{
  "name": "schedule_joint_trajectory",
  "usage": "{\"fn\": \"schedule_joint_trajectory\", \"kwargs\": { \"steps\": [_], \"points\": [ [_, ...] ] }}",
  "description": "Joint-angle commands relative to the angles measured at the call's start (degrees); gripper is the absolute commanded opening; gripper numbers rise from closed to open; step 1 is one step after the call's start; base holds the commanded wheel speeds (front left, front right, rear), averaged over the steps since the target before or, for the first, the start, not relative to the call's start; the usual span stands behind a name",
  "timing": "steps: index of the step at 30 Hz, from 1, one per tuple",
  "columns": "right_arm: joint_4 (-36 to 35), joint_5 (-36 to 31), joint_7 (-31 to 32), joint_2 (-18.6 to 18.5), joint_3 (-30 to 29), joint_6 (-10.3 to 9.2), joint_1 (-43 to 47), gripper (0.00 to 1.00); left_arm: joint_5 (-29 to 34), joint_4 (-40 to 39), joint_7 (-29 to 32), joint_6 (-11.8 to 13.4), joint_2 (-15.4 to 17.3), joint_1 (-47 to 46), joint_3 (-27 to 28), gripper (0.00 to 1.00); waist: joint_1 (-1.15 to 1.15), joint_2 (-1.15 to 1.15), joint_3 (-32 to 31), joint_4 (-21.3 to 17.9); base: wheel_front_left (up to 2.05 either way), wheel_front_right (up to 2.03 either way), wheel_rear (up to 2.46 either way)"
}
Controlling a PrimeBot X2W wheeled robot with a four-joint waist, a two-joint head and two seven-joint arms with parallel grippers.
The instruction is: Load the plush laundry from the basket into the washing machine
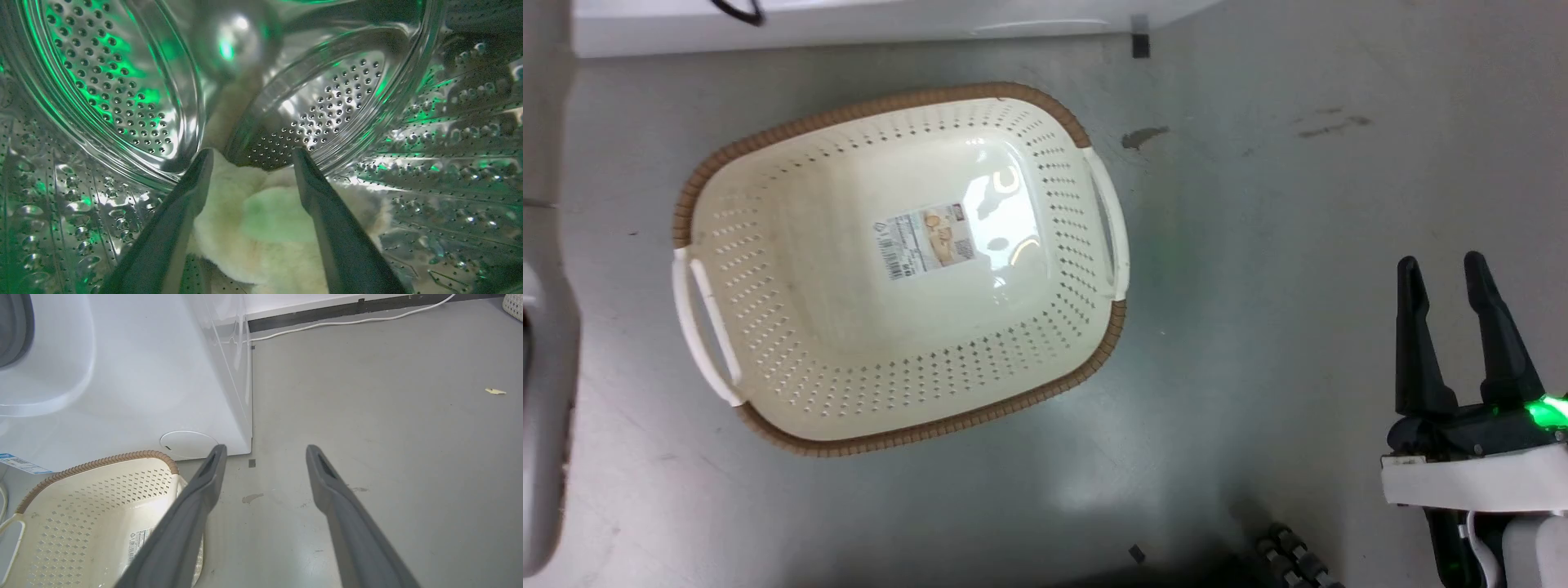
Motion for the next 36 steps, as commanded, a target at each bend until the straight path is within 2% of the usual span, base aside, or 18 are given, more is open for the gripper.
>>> {"fn": "schedule_joint_trajectory", "kwargs": {
  "steps": [1,12,22,29,36],
  "points": [
    [-0.08,-0.39,-0.25,-0.1,-0.21,0.03,-1.27,1.0,0.21,0.21,-0.44,-0.34,-0.27,0.58,-0.09,1.0,0.0,0.0,-0.71,0.66,0.0,0.0,0.0],
    [0.74,-2.34,-0.07,-0.1,-1.32,0.03,-2.72,1.0,-1.67,1.3,-2.55,0.25,-4.63,8.74,0.54,1.0,0.0,0.0,-6.38,3.45,0.0,0.0,0.0],
    [1.52,-3.32,0.91,-0.1,-2.14,0.03,-1.6,1.0,-1.95,-2.96,-2.75,0.64,-7.75,20.37,1.99,1.0,0.0,0.0,-13.53,5.92,0.0,0.0,0.0],
    [2.2,-3.89,1.92,-0.1,-2.76,0.03,0.01,1.0,-2.0,-6.33,-2.76,0.81,-8.64,30.14,3.12,1.0,0.0,0.0,-20.08,7.61,0.0,0.0,0.0],
    [2.91,-4.13,2.83,-0.1,-2.71,0.03,1.84,1.0,-1.73,-11.38,-2.76,2.23,-8.38,39.83,5.05,1.0,0.0,0.0,-26.3,8.81,0.0,0.0,0.0]
  ]
}}
